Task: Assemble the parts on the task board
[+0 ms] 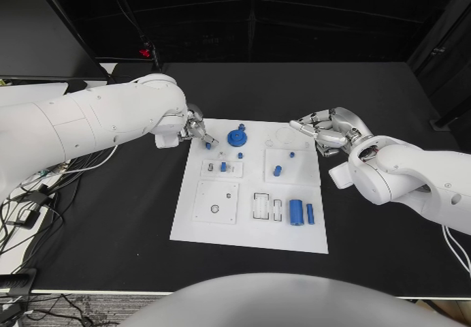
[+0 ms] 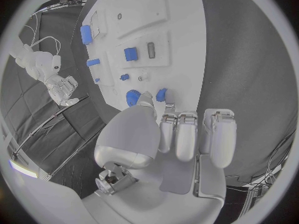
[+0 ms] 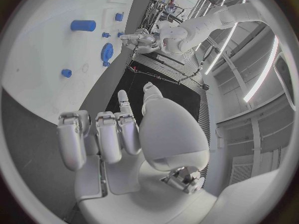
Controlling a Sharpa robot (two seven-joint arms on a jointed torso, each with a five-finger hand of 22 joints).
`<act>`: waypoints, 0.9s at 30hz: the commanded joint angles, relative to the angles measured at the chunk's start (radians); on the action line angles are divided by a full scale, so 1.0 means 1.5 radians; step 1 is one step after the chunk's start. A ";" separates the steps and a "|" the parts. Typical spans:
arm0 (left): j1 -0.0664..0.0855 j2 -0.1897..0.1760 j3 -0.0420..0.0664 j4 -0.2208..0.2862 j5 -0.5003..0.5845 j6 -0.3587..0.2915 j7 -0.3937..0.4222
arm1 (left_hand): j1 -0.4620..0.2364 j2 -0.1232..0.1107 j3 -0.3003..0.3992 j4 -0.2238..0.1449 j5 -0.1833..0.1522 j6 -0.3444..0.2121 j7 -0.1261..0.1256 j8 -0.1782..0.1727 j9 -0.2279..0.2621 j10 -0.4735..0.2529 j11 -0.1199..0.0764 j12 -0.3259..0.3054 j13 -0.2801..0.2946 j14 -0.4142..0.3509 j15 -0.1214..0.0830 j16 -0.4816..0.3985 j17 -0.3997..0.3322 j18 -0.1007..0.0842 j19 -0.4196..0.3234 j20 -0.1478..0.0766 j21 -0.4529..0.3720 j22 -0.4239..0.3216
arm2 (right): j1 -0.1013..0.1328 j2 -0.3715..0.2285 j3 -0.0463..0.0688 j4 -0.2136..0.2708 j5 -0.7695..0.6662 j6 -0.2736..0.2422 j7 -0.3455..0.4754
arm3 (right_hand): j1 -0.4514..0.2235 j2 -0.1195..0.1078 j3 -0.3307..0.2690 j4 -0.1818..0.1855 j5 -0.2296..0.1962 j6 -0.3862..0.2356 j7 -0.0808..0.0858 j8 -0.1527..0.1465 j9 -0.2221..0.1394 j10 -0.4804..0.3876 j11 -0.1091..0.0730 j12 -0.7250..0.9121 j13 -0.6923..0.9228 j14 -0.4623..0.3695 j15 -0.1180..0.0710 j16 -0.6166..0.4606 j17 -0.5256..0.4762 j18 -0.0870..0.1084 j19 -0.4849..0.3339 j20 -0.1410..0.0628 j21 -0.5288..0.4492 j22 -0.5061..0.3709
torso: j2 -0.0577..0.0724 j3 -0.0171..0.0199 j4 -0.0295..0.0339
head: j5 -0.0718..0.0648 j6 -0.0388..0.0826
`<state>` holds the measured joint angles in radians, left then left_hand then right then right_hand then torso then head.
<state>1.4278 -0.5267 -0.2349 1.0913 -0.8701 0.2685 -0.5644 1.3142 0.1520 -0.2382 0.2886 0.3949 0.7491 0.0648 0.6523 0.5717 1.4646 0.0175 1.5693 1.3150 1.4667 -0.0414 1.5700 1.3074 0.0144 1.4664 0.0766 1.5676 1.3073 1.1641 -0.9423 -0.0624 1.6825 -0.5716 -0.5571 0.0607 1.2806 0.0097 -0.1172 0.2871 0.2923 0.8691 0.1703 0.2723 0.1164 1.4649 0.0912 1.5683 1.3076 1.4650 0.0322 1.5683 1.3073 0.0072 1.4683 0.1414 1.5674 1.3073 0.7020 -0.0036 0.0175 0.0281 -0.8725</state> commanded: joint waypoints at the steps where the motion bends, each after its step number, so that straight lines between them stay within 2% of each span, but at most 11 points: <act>1: 0.001 0.000 0.000 -0.001 -0.004 -0.004 0.014 | 0.054 0.047 0.006 0.000 0.006 0.005 0.001 -0.005 -0.001 0.071 -0.008 0.001 0.171 0.069 -0.005 0.001 0.176 -0.010 0.070 -0.003 0.002 0.176 | 0.001 0.000 0.000 0.000 0.001 0.004 0.002 | 0.001 0.007 -0.005 0.000 0.004 -0.003 -0.001 0.002 0.001 0.071 0.003 0.002 0.175 0.071 0.003 0.002 0.176 -0.005 0.068 0.004 0.002 0.176 | 0.000 -0.0001 0.0005 | -0.001 0.000; 11: 0.001 -0.001 0.000 -0.002 -0.004 -0.004 0.021 | 0.085 0.048 0.028 0.001 0.024 0.011 -0.001 -0.008 -0.006 0.071 -0.011 0.001 0.171 0.069 -0.008 0.001 0.176 -0.010 0.070 -0.006 0.002 0.176 | 0.001 0.001 0.000 -0.001 0.001 0.005 0.000 | 0.002 0.008 -0.007 0.000 0.005 -0.004 -0.001 0.004 0.001 0.071 0.003 0.002 0.175 0.071 0.003 0.002 0.176 -0.005 0.068 0.004 0.002 0.176 | 0.000 -0.0001 0.0006 | -0.002 0.000; 18: 0.001 -0.003 0.000 -0.002 -0.004 -0.006 0.024 | 0.110 0.043 0.048 -0.001 0.041 0.013 -0.003 -0.009 -0.008 0.071 -0.012 0.001 0.171 0.069 -0.010 0.001 0.176 -0.010 0.070 -0.008 0.002 0.176 | 0.001 0.000 0.000 -0.001 0.001 0.005 -0.002 | 0.002 0.008 -0.007 0.000 0.005 -0.004 -0.001 0.004 0.001 0.071 0.003 0.002 0.175 0.071 0.003 0.002 0.176 -0.005 0.068 0.004 0.002 0.176 | 0.000 0.0000 0.0007 | -0.001 0.000; 22: 0.001 -0.004 0.000 -0.002 -0.004 -0.007 0.027 | 0.135 0.033 0.068 -0.004 0.057 0.013 -0.004 -0.009 -0.009 0.071 -0.013 0.001 0.171 0.069 -0.012 0.001 0.176 -0.010 0.070 -0.009 0.002 0.176 | 0.001 -0.001 0.000 -0.001 0.001 0.004 -0.003 | 0.002 0.008 -0.007 0.000 0.005 -0.004 -0.001 0.004 0.001 0.071 0.003 0.002 0.175 0.071 0.003 0.002 0.176 -0.005 0.068 0.004 0.002 0.176 | 0.000 0.0004 0.0010 | -0.001 0.000; 27: 0.001 -0.005 0.000 -0.002 -0.004 -0.009 0.031 | 0.160 0.019 0.090 -0.007 0.074 0.013 -0.003 -0.008 -0.008 0.071 -0.012 0.001 0.171 0.069 -0.012 0.001 0.176 -0.010 0.070 -0.009 0.002 0.176 | 0.001 0.000 0.000 -0.002 0.001 0.004 -0.003 | 0.002 0.008 -0.007 0.000 0.005 -0.004 -0.001 0.004 0.001 0.071 0.003 0.002 0.175 0.071 0.003 0.002 0.176 -0.005 0.068 0.004 0.002 0.176 | 0.000 -0.0002 0.0006 | -0.002 0.000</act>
<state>1.4277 -0.5325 -0.2349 1.0885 -0.8704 0.2610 -0.5384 1.4316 0.0712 -0.1080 0.2777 0.5026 0.7633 0.0579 0.6448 0.5585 1.4577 0.0104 1.5699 1.3132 1.4640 -0.0476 1.5700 1.3074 0.0144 1.4664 0.0695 1.5676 1.3073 1.1640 -0.9428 -0.0625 1.6804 -0.5716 -0.5565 0.0540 1.2844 0.0136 -0.1238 0.2880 0.2962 0.8692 0.1703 0.2722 0.1163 1.4649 0.0912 1.5683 1.3076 1.4649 0.0322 1.5683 1.3073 0.0072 1.4683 0.1414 1.5674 1.3073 0.7019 -0.0035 0.0188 0.0267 -0.8726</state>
